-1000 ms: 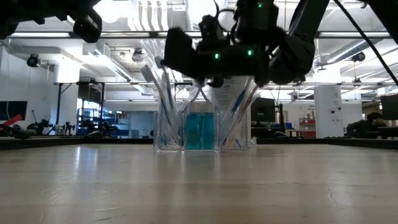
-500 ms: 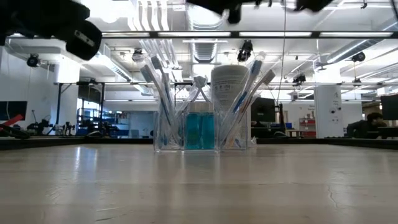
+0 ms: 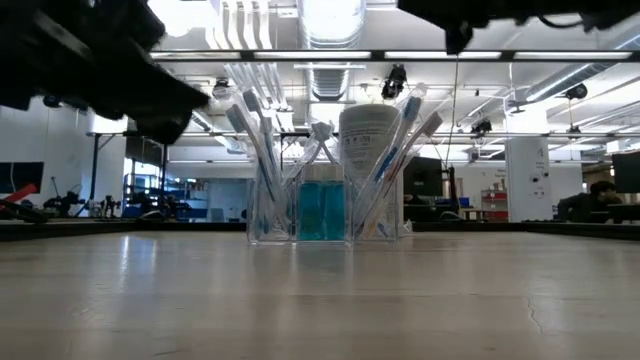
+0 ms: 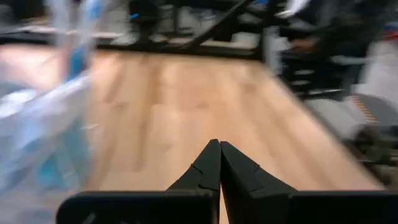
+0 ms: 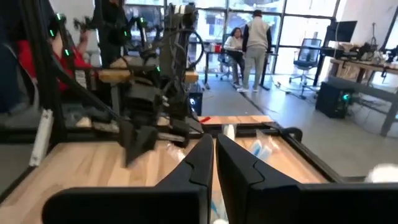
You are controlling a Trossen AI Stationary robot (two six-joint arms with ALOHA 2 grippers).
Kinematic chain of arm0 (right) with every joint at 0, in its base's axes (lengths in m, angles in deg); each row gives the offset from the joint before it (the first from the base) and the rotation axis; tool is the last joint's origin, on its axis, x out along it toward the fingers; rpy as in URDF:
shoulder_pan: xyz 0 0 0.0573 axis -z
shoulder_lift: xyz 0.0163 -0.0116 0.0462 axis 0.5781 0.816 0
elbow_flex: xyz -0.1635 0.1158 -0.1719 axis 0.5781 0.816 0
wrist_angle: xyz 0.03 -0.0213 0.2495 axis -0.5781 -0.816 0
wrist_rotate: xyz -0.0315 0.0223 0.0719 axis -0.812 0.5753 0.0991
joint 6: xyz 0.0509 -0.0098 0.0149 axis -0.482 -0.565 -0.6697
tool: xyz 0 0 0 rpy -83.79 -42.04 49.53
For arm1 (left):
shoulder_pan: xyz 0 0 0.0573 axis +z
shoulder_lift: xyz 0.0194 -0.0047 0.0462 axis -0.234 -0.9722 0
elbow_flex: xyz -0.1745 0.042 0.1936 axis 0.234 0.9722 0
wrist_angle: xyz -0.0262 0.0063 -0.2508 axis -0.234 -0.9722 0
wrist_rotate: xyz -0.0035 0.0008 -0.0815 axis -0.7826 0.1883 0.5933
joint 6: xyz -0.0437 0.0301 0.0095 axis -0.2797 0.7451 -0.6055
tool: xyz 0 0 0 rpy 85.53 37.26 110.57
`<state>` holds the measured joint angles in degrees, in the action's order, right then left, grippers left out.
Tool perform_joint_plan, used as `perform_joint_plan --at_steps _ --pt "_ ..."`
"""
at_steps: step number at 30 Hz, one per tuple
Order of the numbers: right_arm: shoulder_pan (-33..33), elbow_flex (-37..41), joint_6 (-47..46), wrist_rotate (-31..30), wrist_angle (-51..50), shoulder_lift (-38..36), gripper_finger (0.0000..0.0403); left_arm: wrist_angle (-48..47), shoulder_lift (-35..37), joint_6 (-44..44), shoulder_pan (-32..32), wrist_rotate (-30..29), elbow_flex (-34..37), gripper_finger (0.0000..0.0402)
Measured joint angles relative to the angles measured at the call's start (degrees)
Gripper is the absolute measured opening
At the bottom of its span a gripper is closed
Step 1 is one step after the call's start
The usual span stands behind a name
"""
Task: Pick & Place toothbrushing station
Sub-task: Put the blue toothbrush into the transparent organizer
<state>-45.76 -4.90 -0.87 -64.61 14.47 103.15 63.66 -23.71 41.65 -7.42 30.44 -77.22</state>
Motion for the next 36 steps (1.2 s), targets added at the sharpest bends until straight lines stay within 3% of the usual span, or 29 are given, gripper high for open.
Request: perform_joint_plan --at_steps 4,11,17,22,24,26,32,36 --pt "-0.2 7.3 -3.4 0.0 6.2 -2.3 0.0017 2.3 -4.3 -0.6 4.1 -4.0 -0.5 0.0003" --pt "-0.2 13.4 -6.5 -1.1 7.9 -3.4 0.0017 2.4 -4.7 -0.6 13.7 -3.1 -1.4 0.0004" --pt "-0.2 14.8 -6.2 -1.2 7.9 -4.4 0.0017 2.3 -2.2 0.0 19.8 5.7 -1.4 0.0002" --pt "-0.3 14.8 -5.3 1.7 9.1 -5.5 0.0017 0.4 3.1 0.6 20.4 19.8 -1.8 0.0015" --pt "-0.3 15.0 -4.8 4.7 10.1 -6.3 0.0017 -2.9 6.7 1.2 20.5 25.9 -3.0 0.0023" --pt "-0.3 15.0 -5.0 6.8 11.3 -7.3 0.0017 -8.3 11.0 2.4 21.2 27.2 -4.8 0.0028" --pt "-0.5 16.1 -5.6 7.4 11.4 -11.1 0.0017 -33.3 23.5 11.4 28.0 19.0 -15.1 0.0024" --pt "-0.5 17.5 -5.6 7.5 11.3 -12.6 0.0018 -45.1 27.1 18.1 38.8 17.9 -21.2 0.0008"
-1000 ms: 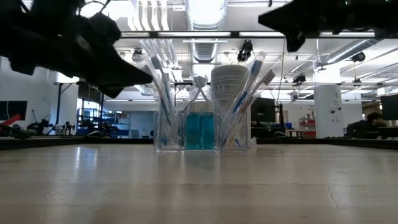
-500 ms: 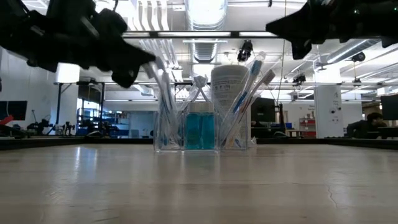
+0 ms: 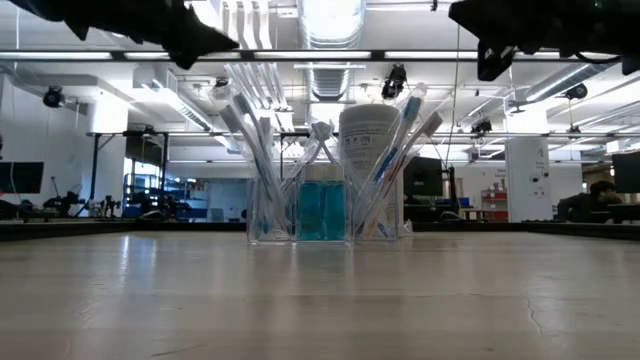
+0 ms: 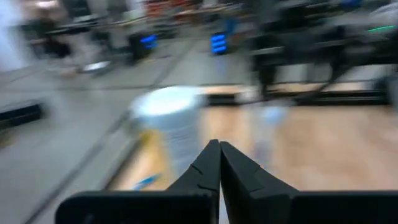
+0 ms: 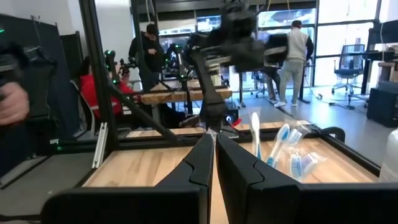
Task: Pick & Place toothbrushing station
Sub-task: Put the blue toothbrush into the transparent organizer
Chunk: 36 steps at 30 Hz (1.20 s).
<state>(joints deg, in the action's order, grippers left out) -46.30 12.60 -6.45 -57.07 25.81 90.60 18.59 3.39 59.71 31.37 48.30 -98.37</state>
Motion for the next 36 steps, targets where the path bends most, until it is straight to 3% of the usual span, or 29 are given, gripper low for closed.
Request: perform_joint_plan --at_steps 2,5,7,11,16,21,26,29,34,36 --pt "0.0 0.6 0.0 0.0 0.0 -0.1 0.0018 -1.1 -0.7 0.8 7.3 1.2 -0.4 0.0004" --pt "0.0 0.7 -0.2 0.0 0.0 0.4 0.0018 1.6 -4.8 0.7 18.6 11.3 0.2 0.0005" --pt "0.0 0.7 -1.3 -0.1 0.0 0.8 0.0018 5.4 -9.9 0.1 25.1 18.9 0.3 0.0003" --pt "0.0 0.7 -3.5 -1.2 0.0 0.8 0.0018 11.7 -23.1 -2.0 35.1 27.7 -2.9 0.0003" --pt "0.0 0.7 -2.6 -7.6 -0.1 0.8 0.0018 11.2 -41.8 2.5 41.1 38.8 -13.5 0.0002" --pt "0.0 0.7 -3.4 -20.3 -3.4 0.7 0.0018 5.5 -57.9 8.4 41.3 50.6 -27.7 0.0004" --pt "0.1 0.7 -9.9 -28.7 -13.0 0.7 0.0018 -9.9 -68.3 20.6 40.8 51.8 -41.9 0.0004" --pt "0.3 0.7 -15.6 -31.5 -18.6 0.7 0.0018 -22.0 -72.5 30.0 40.6 49.4 -50.1 0.0008" --pt "0.4 0.7 -20.7 -33.0 -23.7 0.7 0.0018 -43.4 -77.2 55.5 40.3 47.6 -61.1 0.0008" --pt "0.4 0.7 -21.0 -33.0 -24.1 0.8 0.0018 -46.5 -78.3 61.2 39.9 45.7 -63.8 0.0007"
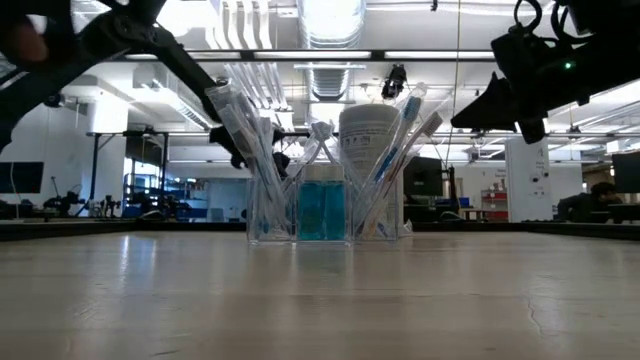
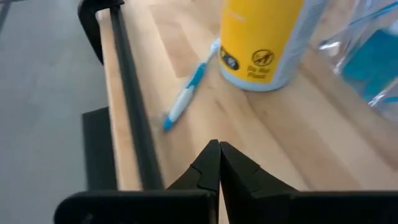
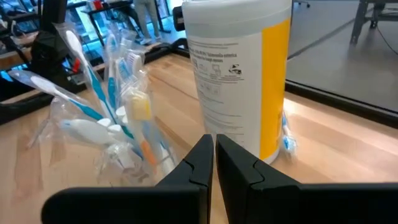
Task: Pick & Place toothbrushing station
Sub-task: Put the blue toothbrush into the transparent organizer
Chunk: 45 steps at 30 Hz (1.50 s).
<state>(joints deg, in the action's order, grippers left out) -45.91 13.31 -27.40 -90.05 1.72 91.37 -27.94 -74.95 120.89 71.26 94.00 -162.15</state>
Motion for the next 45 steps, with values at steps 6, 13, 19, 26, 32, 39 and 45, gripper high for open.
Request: perform_joint_plan --at_steps 6,13,19,26,32,39,45 --pt "0.0 0.0 0.0 -0.3 0.5 0.0 0.0018 -0.3 -0.7 4.2 -2.8 -8.6 -3.8 0.0013" --pt "0.2 0.0 -0.9 -2.5 0.6 0.0 0.0018 -0.7 -0.1 18.7 -4.9 -12.8 -7.5 0.0005" --pt "0.2 -0.1 -2.9 -2.9 0.6 0.0 0.0018 -1.5 -0.5 21.6 -6.4 -14.4 -11.0 0.0003" --pt "0.6 -0.1 -3.7 -6.1 1.2 0.0 0.0018 -7.2 -5.5 19.3 -9.9 -13.8 -15.7 0.0002" --pt "0.8 -0.6 -3.7 -6.1 1.7 0.0 0.0018 -6.5 -8.1 12.8 -12.2 -14.8 -15.7 0.0005" --pt "0.7 -0.7 -3.7 -5.7 1.7 0.0 0.0018 1.6 -10.2 2.0 -16.0 -23.9 -15.7 0.0027" --pt "0.7 -0.7 -3.7 -3.6 1.8 0.0 0.0018 2.2 -11.1 2.2 -18.1 -25.9 -15.7 0.0068"
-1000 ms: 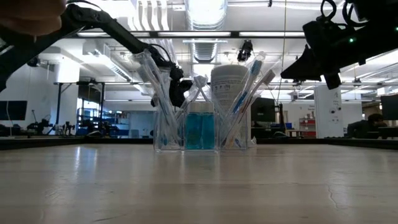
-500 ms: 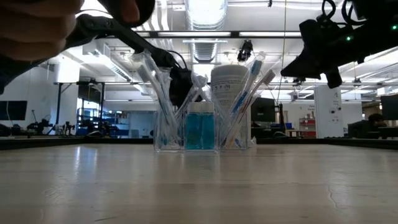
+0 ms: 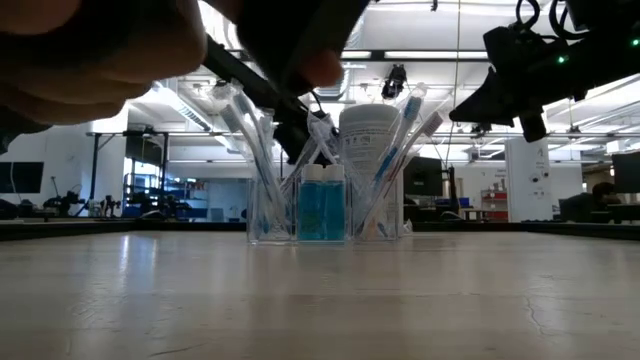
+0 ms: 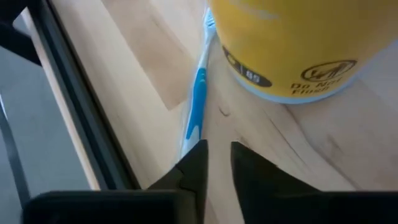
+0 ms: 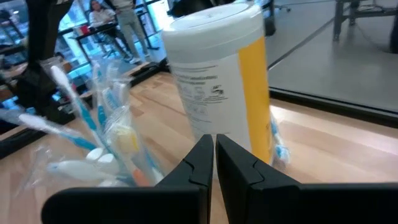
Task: Pick & Place toothbrushing station
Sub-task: Put the blue toothbrush into the transparent organizer
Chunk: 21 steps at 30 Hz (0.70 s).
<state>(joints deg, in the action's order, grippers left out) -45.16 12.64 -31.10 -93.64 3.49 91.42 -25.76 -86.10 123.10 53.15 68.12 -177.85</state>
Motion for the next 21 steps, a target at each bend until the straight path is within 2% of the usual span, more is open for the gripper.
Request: perform_joint_plan --at_steps 4,13,16,21 --pt "0.0 0.0 -0.2 1.2 0.0 0.0 0.0018 0.6 0.0 1.2 -0.3 -0.7 0.0 0.0118" --pt "0.0 0.0 -3.7 3.4 0.0 0.0 0.0018 2.5 -1.9 7.3 -0.7 -8.1 0.0 0.0244" --pt "0.0 -0.1 -4.4 4.4 0.1 0.0 0.0018 3.0 -3.0 8.4 -0.8 -9.0 -0.1 0.0262" --pt "0.0 -0.1 -4.6 4.4 0.1 0.0 0.0018 2.8 -4.7 9.7 -0.8 -9.4 -1.3 0.0261"
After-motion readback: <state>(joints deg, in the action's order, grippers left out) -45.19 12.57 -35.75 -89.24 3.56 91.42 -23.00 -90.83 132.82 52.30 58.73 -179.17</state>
